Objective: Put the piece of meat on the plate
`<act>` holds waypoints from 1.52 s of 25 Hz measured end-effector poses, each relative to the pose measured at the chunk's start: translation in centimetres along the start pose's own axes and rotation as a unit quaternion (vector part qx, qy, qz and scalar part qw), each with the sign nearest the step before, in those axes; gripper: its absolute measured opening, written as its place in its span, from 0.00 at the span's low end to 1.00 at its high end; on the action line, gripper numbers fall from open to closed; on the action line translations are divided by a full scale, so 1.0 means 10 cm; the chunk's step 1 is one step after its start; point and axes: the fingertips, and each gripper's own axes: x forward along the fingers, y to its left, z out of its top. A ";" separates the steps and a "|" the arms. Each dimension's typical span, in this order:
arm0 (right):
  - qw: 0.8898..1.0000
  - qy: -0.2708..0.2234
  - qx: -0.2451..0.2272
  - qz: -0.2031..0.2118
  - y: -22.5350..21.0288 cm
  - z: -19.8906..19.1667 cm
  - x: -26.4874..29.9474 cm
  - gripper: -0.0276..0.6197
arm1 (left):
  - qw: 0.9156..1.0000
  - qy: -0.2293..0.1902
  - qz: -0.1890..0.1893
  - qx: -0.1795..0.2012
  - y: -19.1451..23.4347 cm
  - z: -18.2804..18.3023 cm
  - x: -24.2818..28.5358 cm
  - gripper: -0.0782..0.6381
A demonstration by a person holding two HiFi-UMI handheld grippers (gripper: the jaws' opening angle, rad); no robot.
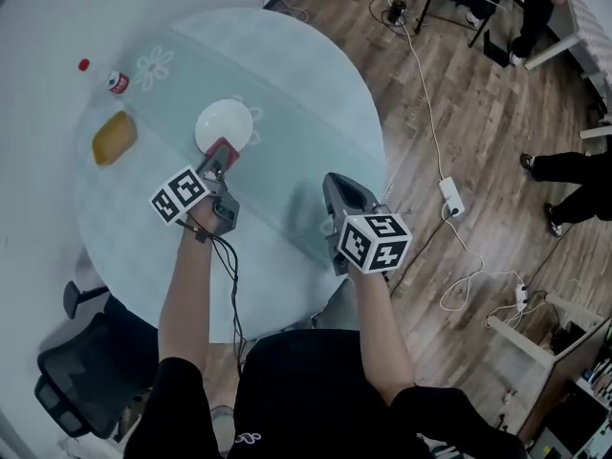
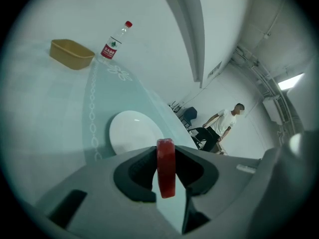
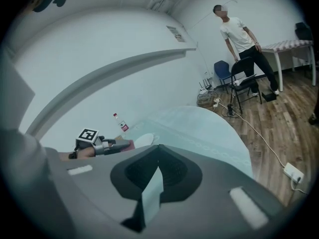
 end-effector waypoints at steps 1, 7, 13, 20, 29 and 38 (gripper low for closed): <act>1.000 0.000 0.003 -0.007 -0.06 -0.02 -0.01 0.06 | 1.000 0.006 0.000 0.002 0.04 0.05 0.14 0.24; 0.999 -0.010 0.012 -0.050 -0.39 0.06 -0.16 0.06 | 0.999 0.022 0.034 -0.025 0.23 0.26 0.66 0.24; 0.998 -0.008 0.014 -0.059 -0.56 0.08 -0.18 0.06 | 0.997 0.020 0.077 0.008 0.33 0.28 0.77 0.32; 1.000 0.005 -0.018 -0.003 -0.08 0.10 0.01 0.06 | 0.996 0.031 0.079 0.030 0.39 0.26 0.42 0.54; 0.989 0.003 -0.091 0.120 0.80 0.35 0.11 0.06 | 0.991 -0.133 -0.024 -0.003 -0.58 0.56 -0.78 0.33; 0.956 -0.088 -0.145 0.239 1.68 0.91 -0.03 0.05 | 0.947 -0.299 0.008 0.118 -1.54 0.31 -2.15 0.10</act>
